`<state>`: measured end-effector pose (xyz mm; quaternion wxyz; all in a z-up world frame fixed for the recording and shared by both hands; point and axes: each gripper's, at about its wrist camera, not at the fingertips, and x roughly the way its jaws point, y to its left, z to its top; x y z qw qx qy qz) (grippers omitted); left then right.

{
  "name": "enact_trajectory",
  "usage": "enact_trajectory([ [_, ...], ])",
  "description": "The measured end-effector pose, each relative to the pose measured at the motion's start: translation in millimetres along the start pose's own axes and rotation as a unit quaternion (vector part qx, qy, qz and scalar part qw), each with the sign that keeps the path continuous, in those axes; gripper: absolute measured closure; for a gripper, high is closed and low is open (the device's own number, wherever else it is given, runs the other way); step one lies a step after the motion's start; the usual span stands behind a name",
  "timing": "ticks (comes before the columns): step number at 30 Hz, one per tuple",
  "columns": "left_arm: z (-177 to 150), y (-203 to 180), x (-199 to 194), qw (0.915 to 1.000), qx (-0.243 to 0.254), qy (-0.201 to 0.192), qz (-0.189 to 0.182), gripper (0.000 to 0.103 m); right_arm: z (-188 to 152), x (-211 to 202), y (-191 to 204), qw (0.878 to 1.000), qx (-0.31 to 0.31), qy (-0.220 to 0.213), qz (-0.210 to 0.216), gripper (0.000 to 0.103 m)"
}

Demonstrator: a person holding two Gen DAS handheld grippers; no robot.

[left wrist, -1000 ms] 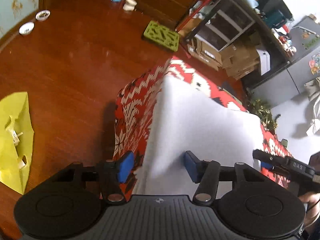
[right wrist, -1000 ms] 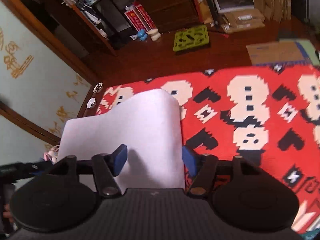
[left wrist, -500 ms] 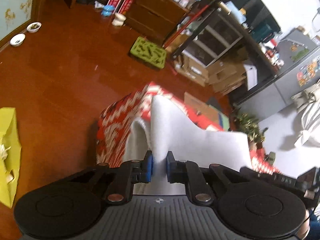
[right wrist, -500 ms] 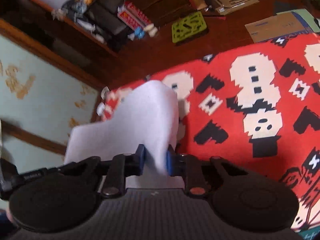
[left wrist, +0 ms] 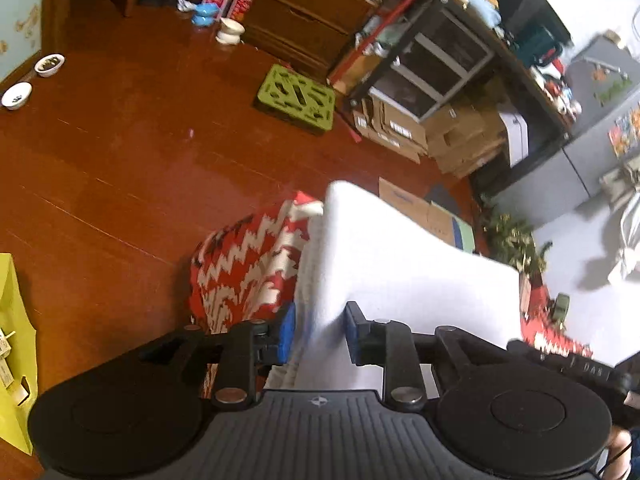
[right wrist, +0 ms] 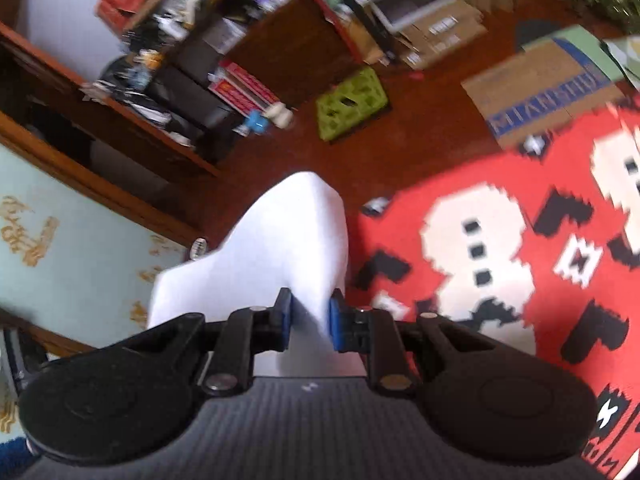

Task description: Fold clothes

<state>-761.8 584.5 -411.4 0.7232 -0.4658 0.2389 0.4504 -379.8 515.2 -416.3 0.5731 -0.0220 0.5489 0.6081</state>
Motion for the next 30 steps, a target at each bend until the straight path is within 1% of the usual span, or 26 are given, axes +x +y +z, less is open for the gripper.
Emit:
enact_trajectory([
  [3,6,0,-17,0.9995,-0.003,-0.031,0.01,0.076,1,-1,-13,1.0,0.017,-0.001,0.003,0.081],
  [5,14,-7,-31,0.998,0.004,-0.061,0.016,0.078,3,-6,-15,1.0,0.01,-0.007,-0.003,0.081],
  [6,20,-14,-34,0.9972,0.011,-0.073,0.008,0.08,5,-9,-15,1.0,0.006,-0.011,-0.006,0.081],
  [7,25,-22,-37,0.9962,0.017,-0.086,-0.001,0.088,7,-15,-10,1.0,-0.01,-0.022,-0.014,0.081],
  [8,30,-30,-32,0.9962,0.025,-0.082,-0.018,0.09,10,-20,-4,0.999,-0.028,-0.033,-0.022,0.082],
  [9,35,-38,-27,0.9958,0.032,-0.078,-0.035,0.09,14,-23,7,0.997,-0.057,-0.041,-0.025,0.082],
  [11,39,-55,-5,0.9953,0.067,-0.055,-0.044,0.091,22,-22,28,0.992,-0.112,-0.049,-0.022,0.082],
  [13,38,-63,24,0.994,0.099,-0.034,-0.031,0.093,26,-7,42,0.988,-0.149,-0.036,-0.012,0.082],
  [14,38,-60,35,0.994,0.105,-0.025,-0.019,0.097,28,4,50,0.985,-0.169,-0.028,-0.011,0.082],
  [16,38,-54,58,0.993,0.118,-0.006,0.005,0.1,27,23,57,0.98,-0.197,-0.015,-0.02,0.082],
  [17,39,-47,62,0.9939,0.11,-0.006,-0.004,0.1,27,34,57,0.978,-0.206,-0.012,-0.033,0.082],
  [18,40,-41,65,0.9947,0.102,-0.007,-0.014,0.1,28,45,55,0.975,-0.217,-0.011,-0.047,0.087],
  [19,42,-39,65,0.9952,0.096,-0.006,-0.017,0.1,28,53,51,0.974,-0.22,-0.013,-0.059,0.089],
  [20,43,-41,64,0.9947,0.101,-0.007,-0.013,0.1,29,60,45,0.974,-0.217,-0.017,-0.064,0.091],
  [22,45,-45,60,0.9939,0.11,-0.012,-0.004,0.1,37,69,33,0.981,-0.187,-0.02,-0.054,0.093],
  [23,47,-47,57,0.9941,0.108,-0.016,0.001,0.101,40,72,30,0.982,-0.179,-0.02,-0.053,0.095],
  [24,49,-46,55,0.995,0.097,-0.024,0.005,0.101,43,75,30,0.981,-0.184,-0.02,-0.059,0.095],
  [25,51,-45,48,0.9958,0.084,-0.035,0.003,0.101,44,70,30,0.981,-0.182,-0.023,-0.061,0.095],
  [26,50,-45,41,0.9963,0.074,-0.044,0.003,0.098,45,64,30,0.981,-0.179,-0.026,-0.063,0.095],
  [29,46,-44,21,0.997,0.06,-0.048,-0.012,0.098,47,49,30,0.982,-0.172,-0.034,-0.068,0.087],
  [30,41,-47,17,0.997,0.062,-0.042,-0.019,0.098,42,38,31,0.982,-0.174,-0.035,-0.062,0.087],
])
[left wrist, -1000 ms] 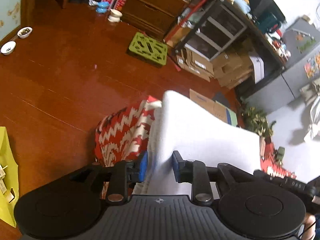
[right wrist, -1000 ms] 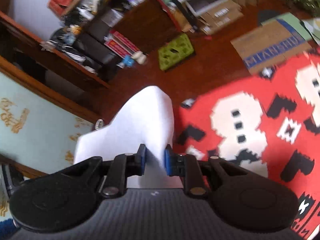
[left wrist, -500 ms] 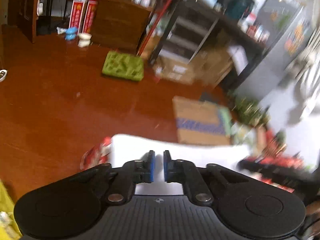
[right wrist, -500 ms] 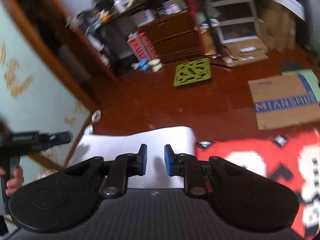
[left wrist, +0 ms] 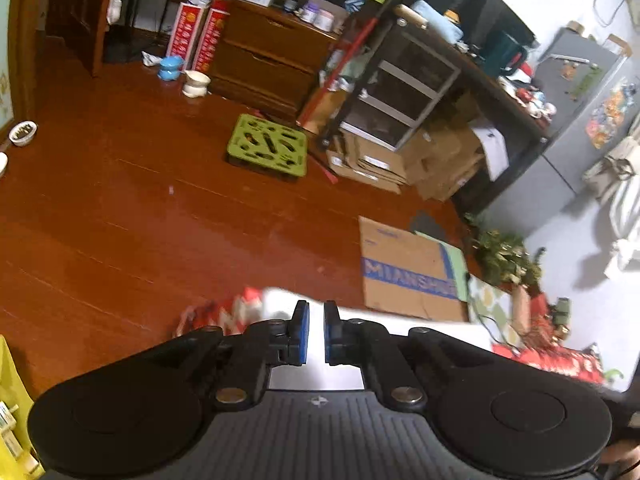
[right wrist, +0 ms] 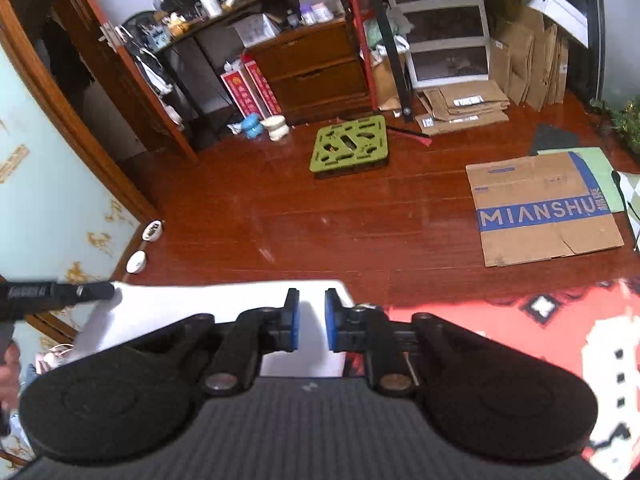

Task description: Fold clothes

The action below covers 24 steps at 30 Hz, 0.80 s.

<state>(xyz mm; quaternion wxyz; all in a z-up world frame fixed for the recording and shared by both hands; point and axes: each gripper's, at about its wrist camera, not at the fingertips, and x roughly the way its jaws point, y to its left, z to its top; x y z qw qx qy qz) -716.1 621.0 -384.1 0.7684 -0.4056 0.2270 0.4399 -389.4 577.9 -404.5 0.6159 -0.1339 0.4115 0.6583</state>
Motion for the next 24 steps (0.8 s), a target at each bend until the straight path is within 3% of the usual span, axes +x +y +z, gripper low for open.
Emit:
enact_trajectory([
  [4,-32,-15,2,0.9968,0.064,0.047,0.01,0.097,-30,-30,10,0.999,-0.009,0.025,0.02,0.087],
  [5,-41,-11,3,0.9956,0.073,0.053,0.028,0.099,-40,-33,13,0.999,-0.015,0.035,0.019,0.087],
  [11,-54,9,-26,0.9981,0.03,0.026,0.046,0.101,-76,-43,-7,0.999,-0.003,0.052,-0.01,0.086],
  [15,-62,-14,-41,0.9999,0.005,0.012,0.003,0.097,-78,-66,-6,0.999,-0.012,0.041,-0.015,0.086],
  [20,-96,-42,-21,0.9981,0.035,0.051,-0.002,0.097,-80,-75,34,0.997,-0.06,0.034,0.026,0.086],
  [24,-123,-35,-26,0.9962,0.06,0.06,0.022,0.098,-109,-66,52,0.994,-0.094,0.055,0.02,0.086],
])
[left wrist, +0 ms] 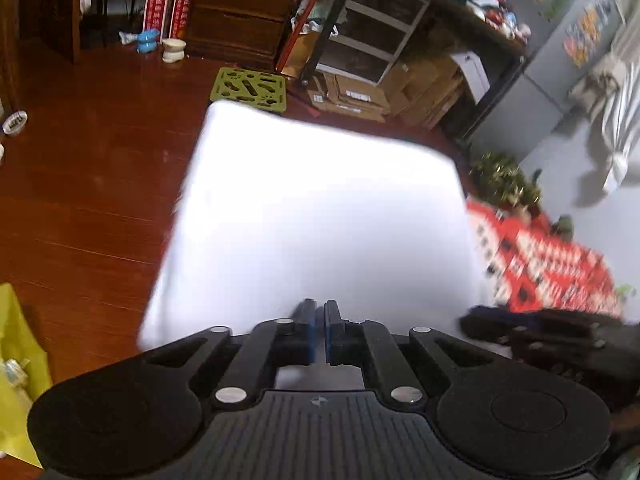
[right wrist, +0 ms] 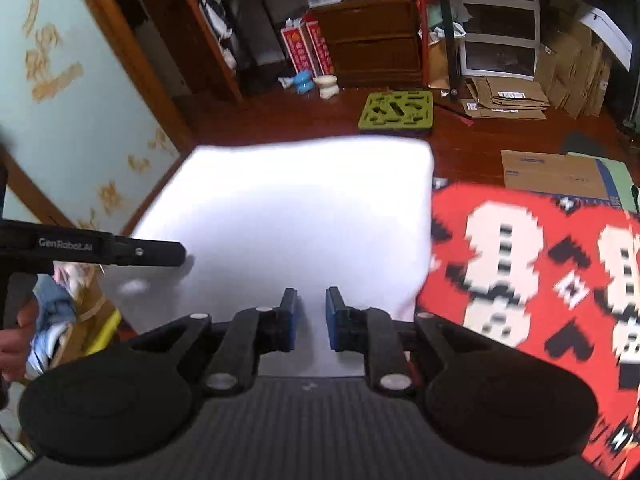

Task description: Fold clothes

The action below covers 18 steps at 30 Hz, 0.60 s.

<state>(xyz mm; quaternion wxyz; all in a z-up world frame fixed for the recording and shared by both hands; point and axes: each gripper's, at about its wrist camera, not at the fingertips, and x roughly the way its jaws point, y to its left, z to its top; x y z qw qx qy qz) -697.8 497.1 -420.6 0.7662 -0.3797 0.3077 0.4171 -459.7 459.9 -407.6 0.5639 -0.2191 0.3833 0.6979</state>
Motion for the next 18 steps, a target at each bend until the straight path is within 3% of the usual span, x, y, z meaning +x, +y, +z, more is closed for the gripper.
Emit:
enact_trajectory([
  [6,-24,8,-29,0.9996,-0.014,-0.003,0.025,0.1,-44,-22,-12,1.0,-0.005,0.02,-0.008,0.089],
  [10,-30,-17,-47,0.9995,-0.014,-0.028,-0.003,0.098,-49,-50,-10,1.0,-0.004,0.02,-0.009,0.084],
  [15,-36,-48,-27,0.9993,-0.009,-0.031,-0.017,0.097,-43,-60,15,0.999,-0.032,0.0,0.0,0.084],
  [18,-42,-56,-11,0.9997,-0.01,-0.02,-0.014,0.097,-44,-49,24,0.999,-0.038,0.014,-0.014,0.085],
])
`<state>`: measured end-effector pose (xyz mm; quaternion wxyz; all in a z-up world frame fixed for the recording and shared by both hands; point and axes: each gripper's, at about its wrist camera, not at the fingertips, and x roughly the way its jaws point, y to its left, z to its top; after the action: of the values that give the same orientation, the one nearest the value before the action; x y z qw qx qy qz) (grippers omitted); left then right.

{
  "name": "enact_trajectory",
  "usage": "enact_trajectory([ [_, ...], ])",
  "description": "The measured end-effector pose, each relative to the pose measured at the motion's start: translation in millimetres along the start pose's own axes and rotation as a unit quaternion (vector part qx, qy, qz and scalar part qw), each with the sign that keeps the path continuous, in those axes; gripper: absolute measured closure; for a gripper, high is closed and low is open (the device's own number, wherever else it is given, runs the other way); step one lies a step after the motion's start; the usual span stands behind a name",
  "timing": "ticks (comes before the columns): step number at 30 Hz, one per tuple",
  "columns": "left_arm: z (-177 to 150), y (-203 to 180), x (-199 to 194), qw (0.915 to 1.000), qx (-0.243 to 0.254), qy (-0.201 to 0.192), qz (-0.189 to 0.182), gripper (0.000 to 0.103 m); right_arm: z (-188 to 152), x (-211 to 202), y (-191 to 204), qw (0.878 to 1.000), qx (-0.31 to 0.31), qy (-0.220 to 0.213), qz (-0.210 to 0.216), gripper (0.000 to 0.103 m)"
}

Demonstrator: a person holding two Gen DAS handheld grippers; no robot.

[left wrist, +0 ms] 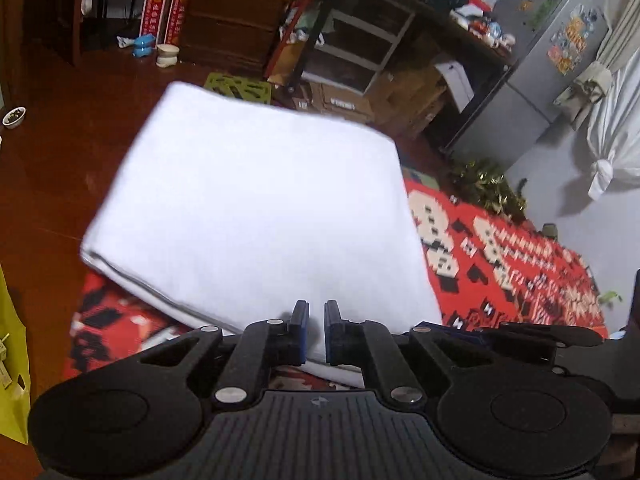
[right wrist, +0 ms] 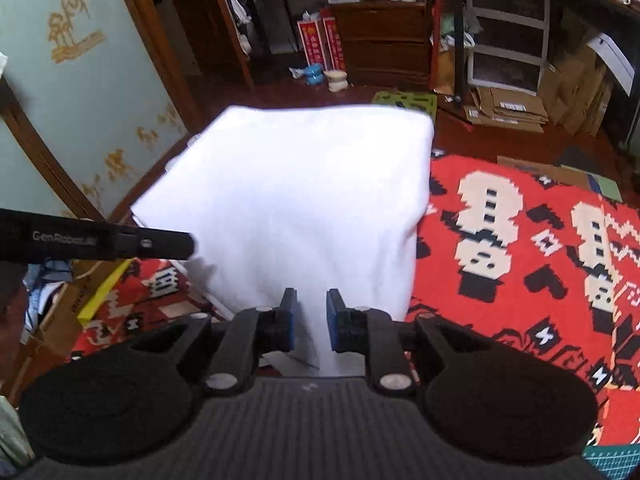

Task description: Fold clothes

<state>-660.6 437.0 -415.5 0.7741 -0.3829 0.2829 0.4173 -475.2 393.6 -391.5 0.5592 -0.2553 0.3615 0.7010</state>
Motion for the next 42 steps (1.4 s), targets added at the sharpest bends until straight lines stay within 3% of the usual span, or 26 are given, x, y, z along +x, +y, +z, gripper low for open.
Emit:
enact_trajectory([
  [5,-9,-6,2,1.0,0.002,0.007,-0.003,0.097,-11,9,-2,0.999,0.021,0.024,-0.01,0.086],
  [12,-9,-20,-10,0.9996,0.005,-0.003,-0.027,0.097,-8,-4,-12,0.999,0.045,0.011,0.0,0.086],
  [19,5,-30,10,0.9992,0.0,-0.008,-0.039,0.097,25,11,-60,0.993,0.112,-0.018,0.027,0.084],
  [23,6,-40,36,0.9985,0.021,0.024,-0.045,0.097,44,37,-79,0.989,0.133,-0.013,0.061,0.088],
  [28,-2,-53,42,0.996,0.051,0.045,-0.059,0.097,36,51,-109,0.987,0.149,0.0,0.055,0.103],
  [29,-2,-53,40,0.9959,0.046,0.044,-0.064,0.097,34,45,-114,0.987,0.158,0.0,0.04,0.095],
  [30,-1,-53,37,0.9959,0.039,0.043,-0.069,0.097,31,40,-120,0.986,0.167,0.0,0.025,0.093],
  [33,1,-51,31,0.9963,0.023,0.041,-0.073,0.097,19,26,-124,0.98,0.186,-0.002,0.064,0.092],
  [36,3,-49,28,0.9963,0.005,0.042,-0.075,0.097,8,25,-114,0.978,0.184,0.012,0.092,0.071],
  [38,4,-49,27,0.9963,0.001,0.044,-0.074,0.097,-1,29,-108,0.976,0.192,0.022,0.1,0.071],
  [40,2,-50,27,0.996,0.003,0.049,-0.074,0.097,-14,30,-107,0.97,0.218,0.021,0.106,0.076],
  [42,0,-51,27,0.9957,0.004,0.053,-0.076,0.097,-24,29,-108,0.962,0.247,0.015,0.113,0.088],
])
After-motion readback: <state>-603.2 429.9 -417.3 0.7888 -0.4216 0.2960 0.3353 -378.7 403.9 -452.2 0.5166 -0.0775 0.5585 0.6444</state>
